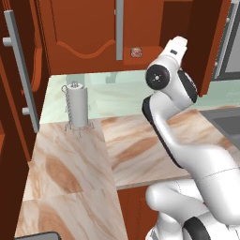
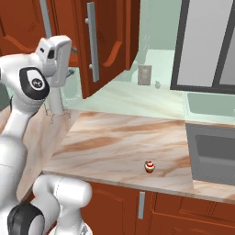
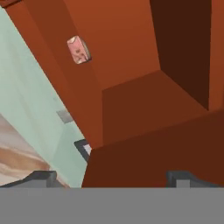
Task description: Open the cabinet. Pick the bar soap and place it next to the sink. Then close the cabinet.
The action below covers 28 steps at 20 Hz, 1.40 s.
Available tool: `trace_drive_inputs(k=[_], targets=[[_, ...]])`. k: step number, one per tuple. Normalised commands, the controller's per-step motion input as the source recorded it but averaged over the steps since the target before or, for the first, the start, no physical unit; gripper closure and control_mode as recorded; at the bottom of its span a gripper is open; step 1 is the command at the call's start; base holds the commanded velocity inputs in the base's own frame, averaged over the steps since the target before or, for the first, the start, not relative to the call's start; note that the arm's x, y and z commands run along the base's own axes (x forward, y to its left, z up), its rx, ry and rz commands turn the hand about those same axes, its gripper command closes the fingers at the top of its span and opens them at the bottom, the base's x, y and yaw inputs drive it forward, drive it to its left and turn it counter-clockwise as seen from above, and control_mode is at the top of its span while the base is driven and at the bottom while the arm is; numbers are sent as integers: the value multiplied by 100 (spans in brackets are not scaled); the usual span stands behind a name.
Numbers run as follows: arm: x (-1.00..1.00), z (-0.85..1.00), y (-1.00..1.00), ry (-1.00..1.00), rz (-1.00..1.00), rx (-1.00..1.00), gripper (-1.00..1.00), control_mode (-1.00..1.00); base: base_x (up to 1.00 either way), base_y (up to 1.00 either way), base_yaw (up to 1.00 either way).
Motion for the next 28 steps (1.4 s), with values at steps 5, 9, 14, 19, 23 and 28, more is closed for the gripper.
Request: trace_drive_inputs(k=[5,9,14,19,23,28], targets=[[44,0,0,1,0,-4,-100,-100,0,0,0],[-16,-2,-6,0,0,0,-100,-100,0,0,0],[-39,-9,-17,1,0,0,-100,-100,0,0,0],[-19,-4,-26,0,-3,0,-100,-100,0,0,0],[0,-1,-30,0,-8,0,-100,-100,0,0,0],[6,0,-22,2,-9,0,-100,-100,0,0,0]])
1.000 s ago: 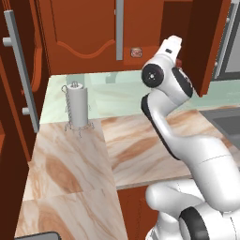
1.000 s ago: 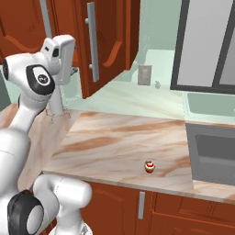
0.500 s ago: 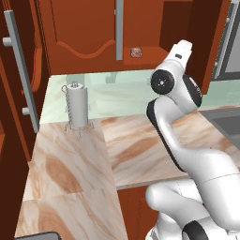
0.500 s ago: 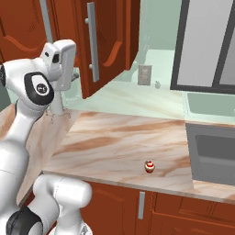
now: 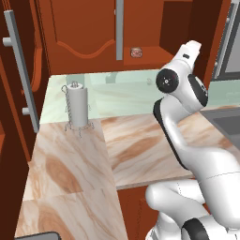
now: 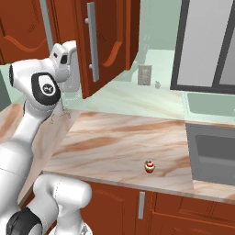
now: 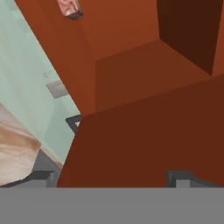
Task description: Open the cabinet. Pick the bar soap and place it next to the sink. Then close the cabinet.
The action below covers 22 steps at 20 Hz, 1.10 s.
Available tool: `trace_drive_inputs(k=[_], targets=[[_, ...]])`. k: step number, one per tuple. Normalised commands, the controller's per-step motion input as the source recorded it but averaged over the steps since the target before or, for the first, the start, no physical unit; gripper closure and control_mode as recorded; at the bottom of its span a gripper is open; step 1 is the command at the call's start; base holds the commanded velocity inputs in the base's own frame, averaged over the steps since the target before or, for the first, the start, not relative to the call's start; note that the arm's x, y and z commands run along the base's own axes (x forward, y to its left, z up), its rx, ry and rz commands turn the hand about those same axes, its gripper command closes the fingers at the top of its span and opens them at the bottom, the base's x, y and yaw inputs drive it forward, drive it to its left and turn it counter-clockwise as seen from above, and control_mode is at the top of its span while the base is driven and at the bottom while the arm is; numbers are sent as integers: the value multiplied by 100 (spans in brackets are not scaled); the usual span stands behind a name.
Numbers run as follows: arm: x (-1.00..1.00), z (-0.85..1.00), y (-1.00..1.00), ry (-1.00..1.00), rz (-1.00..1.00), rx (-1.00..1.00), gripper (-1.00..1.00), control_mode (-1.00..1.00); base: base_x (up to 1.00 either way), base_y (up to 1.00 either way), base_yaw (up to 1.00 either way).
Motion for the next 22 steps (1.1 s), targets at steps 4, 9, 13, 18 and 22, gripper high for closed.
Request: trace_drive_inputs(k=[4,9,13,18,22], targets=[[44,-3,-23,11,-16,-3,-100,-100,0,0,0],[44,-2,-21,12,-15,-3,-100,-100,0,0,0],[16,0,-34,11,-13,0,-100,-100,0,0,0],[2,0,-39,11,-14,0,-100,-100,0,0,0],[0,0,-34,7,-12,0,-100,-100,0,0,0]])
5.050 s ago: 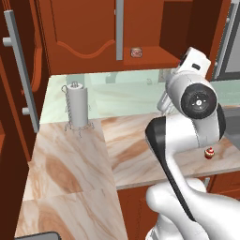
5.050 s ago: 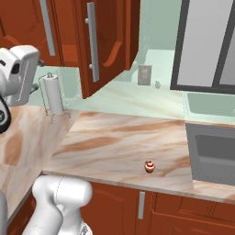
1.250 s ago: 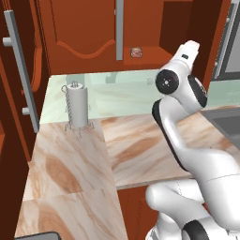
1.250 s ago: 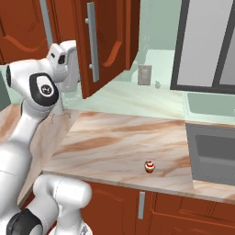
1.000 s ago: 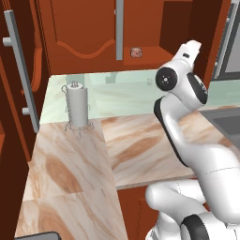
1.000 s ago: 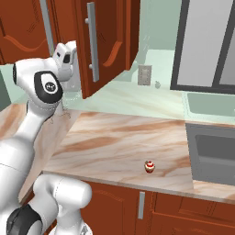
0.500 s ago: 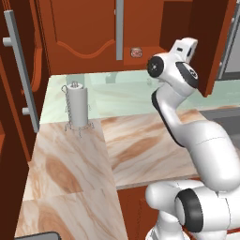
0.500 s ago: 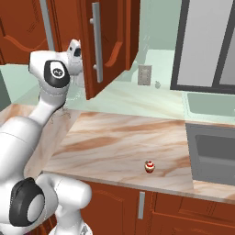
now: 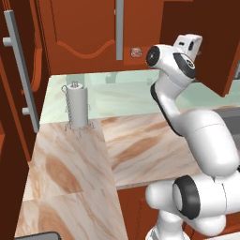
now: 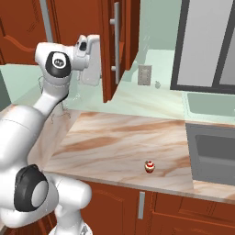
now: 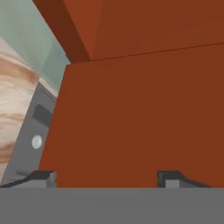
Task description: Open the cabinet. Pick the bar soap and place it next to the sink. Then close the cabinet.
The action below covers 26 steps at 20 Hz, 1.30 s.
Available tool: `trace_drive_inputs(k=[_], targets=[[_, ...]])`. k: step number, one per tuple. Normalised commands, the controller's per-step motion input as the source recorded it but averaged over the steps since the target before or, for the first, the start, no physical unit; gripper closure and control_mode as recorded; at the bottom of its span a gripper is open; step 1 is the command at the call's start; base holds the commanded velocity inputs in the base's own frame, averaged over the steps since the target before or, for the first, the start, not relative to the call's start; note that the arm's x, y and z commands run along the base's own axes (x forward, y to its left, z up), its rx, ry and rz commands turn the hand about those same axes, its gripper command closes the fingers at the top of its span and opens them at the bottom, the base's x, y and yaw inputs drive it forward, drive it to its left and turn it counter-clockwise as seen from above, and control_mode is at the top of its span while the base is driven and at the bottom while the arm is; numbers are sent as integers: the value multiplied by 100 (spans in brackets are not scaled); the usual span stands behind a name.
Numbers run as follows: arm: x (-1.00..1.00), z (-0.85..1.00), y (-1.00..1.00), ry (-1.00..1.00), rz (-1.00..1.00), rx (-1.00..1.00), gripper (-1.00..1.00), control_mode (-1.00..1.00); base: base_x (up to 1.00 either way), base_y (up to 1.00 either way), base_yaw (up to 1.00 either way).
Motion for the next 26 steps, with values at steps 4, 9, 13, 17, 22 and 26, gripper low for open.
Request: trace_drive_inputs(k=[4,9,13,17,22,26], targets=[[0,0,-3,-1,-2,0,-100,-100,0,0,0],[0,0,36,-20,5,9,-100,-100,0,0,0],[0,0,44,-26,7,8,-100,-100,0,0,0],[0,0,55,-25,8,9,-100,-100,0,0,0],[-4,0,34,-19,7,16,-100,-100,0,0,0],[-4,0,15,-12,7,28,-100,-100,0,0,0]])
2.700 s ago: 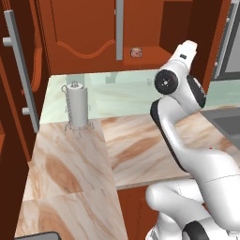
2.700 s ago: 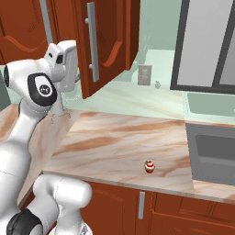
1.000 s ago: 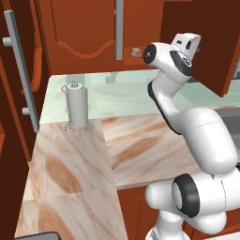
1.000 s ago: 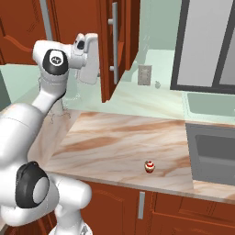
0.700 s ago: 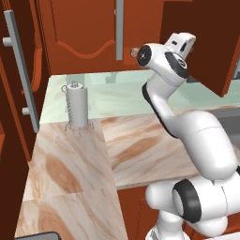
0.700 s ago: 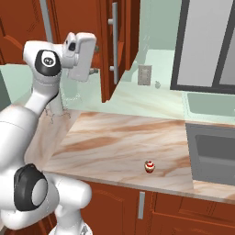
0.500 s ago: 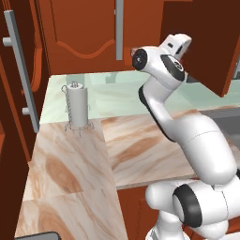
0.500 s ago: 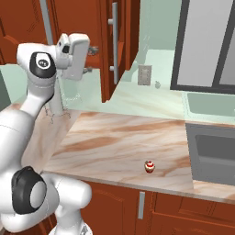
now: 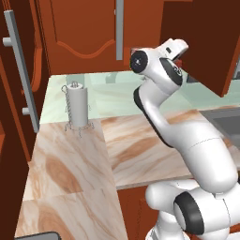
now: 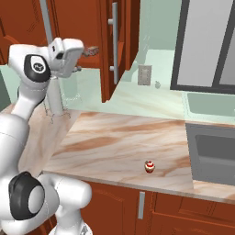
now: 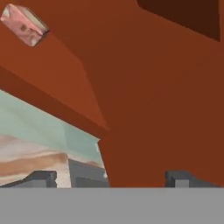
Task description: Open the cabinet. Pick the bar soap and place it next to the sink. Then close the cabinet.
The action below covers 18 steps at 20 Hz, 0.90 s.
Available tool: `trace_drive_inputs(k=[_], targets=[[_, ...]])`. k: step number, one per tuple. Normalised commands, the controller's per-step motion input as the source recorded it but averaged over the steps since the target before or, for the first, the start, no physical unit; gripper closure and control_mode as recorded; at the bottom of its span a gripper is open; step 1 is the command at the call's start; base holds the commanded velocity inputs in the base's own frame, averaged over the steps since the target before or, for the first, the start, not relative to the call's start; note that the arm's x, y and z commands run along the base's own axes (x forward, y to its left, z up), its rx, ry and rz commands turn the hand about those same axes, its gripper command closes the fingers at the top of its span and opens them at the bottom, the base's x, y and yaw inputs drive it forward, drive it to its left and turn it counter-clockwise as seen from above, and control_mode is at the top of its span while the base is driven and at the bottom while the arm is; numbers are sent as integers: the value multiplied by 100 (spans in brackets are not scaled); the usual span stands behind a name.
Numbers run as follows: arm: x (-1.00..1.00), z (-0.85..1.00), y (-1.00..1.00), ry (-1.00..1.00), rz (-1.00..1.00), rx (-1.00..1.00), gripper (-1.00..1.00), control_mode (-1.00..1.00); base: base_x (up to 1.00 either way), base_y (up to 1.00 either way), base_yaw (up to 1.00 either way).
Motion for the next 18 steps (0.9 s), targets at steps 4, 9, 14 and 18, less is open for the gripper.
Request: trace_drive_inputs(k=[4,9,14,18], targets=[[0,1,0,-5,1,44,-100,-100,0,0,0],[0,0,2,0,2,45,-100,-100,0,0,0],[0,0,12,0,11,40,-100,-100,0,0,0],[0,0,11,0,17,36,-100,-100,0,0,0]])
